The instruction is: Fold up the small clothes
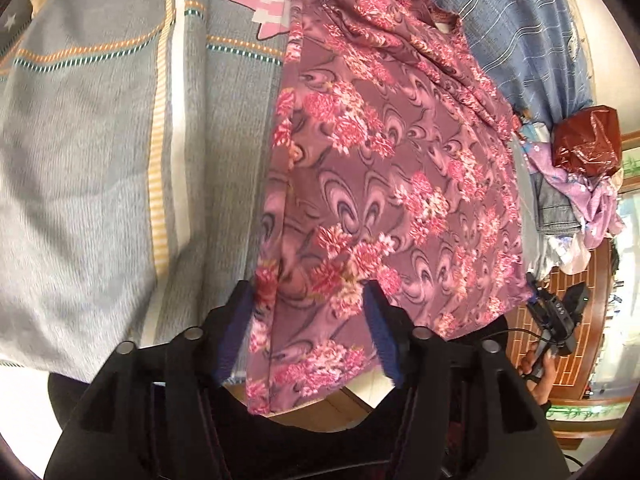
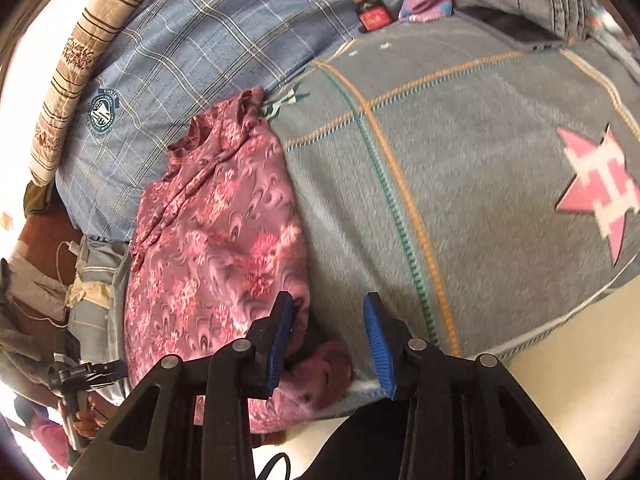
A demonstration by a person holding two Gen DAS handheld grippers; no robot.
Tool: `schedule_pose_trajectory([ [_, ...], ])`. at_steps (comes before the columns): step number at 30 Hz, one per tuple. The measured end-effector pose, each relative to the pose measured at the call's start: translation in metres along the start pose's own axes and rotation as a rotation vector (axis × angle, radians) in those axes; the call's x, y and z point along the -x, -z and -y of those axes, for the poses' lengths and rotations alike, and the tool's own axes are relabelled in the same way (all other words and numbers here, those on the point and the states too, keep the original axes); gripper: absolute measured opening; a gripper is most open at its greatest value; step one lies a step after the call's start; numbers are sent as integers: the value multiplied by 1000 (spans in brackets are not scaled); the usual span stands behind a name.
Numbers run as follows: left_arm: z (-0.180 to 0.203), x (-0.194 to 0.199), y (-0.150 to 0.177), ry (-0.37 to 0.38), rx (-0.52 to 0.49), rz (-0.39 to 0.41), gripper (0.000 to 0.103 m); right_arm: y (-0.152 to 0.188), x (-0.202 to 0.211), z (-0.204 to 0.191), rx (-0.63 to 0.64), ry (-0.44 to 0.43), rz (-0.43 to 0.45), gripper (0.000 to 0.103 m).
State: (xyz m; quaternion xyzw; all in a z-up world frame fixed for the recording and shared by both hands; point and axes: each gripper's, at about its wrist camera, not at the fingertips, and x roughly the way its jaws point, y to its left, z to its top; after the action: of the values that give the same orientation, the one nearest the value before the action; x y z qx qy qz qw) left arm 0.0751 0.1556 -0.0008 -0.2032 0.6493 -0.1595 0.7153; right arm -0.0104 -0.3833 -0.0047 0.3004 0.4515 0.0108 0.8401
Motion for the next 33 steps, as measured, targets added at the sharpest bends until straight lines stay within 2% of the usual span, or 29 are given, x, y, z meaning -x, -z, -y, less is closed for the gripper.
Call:
schedule_pose_trajectory([
  [1,0,-1,2,10,0,-3,68,3,-1,-1,4,-6,-10,40],
  [3,3,-4,5,18,-7,-11,71,5,-8,-4,18,-18,-36,41],
  [7,5,-6,7,58,5,-16,81,14,-18,-8,-22,-174,-87,41],
  [9,2,-7,6,86,27,-15,84,18,-20,-12,-9,-217,-106,42],
  [11,-1,-8,5,119,49,-12,87,21,-22,-18,20,-227,-120,46],
  [12,-3,-8,5,138,67,-8,88,22,-21,-22,50,-201,-120,46],
  [13,-5,-7,5,151,78,-6,88,23,-21,-25,81,-167,-114,43],
  [14,-6,-7,5,163,86,-5,88,25,-18,-31,146,-119,-103,35],
  [15,-7,-6,6,171,90,-4,88,25,-16,-35,176,-107,-97,5],
  [16,-8,-5,7,181,96,-8,88,27,-11,-38,181,-132,-97,7],
  [18,-12,-6,8,200,115,-17,88,24,12,-40,125,-296,-64,7],
  [20,-14,-6,10,215,126,-18,88,22,33,-38,71,-388,-32,11],
  [21,-14,-6,11,213,122,-18,88,21,41,-34,39,-425,-47,11],
  [22,-12,-6,12,206,113,-17,88,21,43,-32,34,-402,-50,12],
  [23,-11,-5,13,199,104,-16,88,23,44,-31,50,-305,-66,13],
  [25,-7,-5,14,183,87,-18,88,30,36,-27,111,-35,-137,15],
  [26,-7,-6,15,179,81,-17,88,32,33,-23,120,37,-147,15],
  [29,-8,-7,14,184,91,-18,88,32,34,-3,3,-56,-107,18],
  [31,-10,-8,13,195,107,-18,88,31,34,4,-32,-106,-53,39],
  [33,-12,-7,13,205,121,-15,88,29,28,2,-17,-108,-34,44],
])
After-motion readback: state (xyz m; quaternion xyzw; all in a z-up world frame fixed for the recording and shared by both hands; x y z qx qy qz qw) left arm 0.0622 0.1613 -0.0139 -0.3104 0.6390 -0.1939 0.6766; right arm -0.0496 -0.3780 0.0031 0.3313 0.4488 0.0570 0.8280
